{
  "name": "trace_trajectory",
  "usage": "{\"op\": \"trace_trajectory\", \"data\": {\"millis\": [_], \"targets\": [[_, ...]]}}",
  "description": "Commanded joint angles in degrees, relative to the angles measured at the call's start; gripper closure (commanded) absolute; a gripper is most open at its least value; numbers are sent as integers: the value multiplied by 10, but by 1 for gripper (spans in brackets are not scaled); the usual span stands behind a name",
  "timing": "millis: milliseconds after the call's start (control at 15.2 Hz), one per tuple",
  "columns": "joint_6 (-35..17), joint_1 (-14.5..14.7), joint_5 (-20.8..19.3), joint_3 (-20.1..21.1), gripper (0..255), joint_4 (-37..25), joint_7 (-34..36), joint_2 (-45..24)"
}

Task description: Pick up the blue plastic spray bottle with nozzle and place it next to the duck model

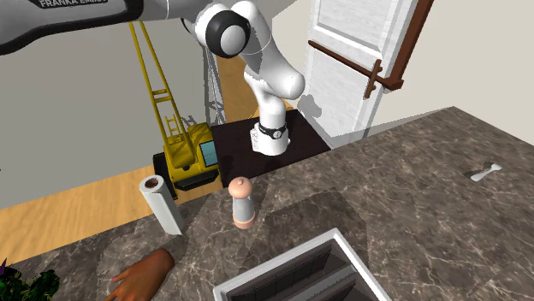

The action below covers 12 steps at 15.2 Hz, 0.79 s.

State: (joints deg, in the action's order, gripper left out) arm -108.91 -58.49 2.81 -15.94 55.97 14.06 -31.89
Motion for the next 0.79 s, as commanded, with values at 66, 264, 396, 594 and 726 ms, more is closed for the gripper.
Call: {"op": "trace_trajectory", "data": {"millis": [66, 264, 396, 594, 726], "targets": [[-29, 4, -2, 0, 255, 35, 1, 7], [-58, 8, -4, -1, 255, 73, 3, 15], [-76, 11, -5, -1, 255, 96, 4, 20], [-102, 14, -7, -1, 255, 126, 6, 24], [-119, 16, -8, -1, 255, 145, 7, 26]]}}
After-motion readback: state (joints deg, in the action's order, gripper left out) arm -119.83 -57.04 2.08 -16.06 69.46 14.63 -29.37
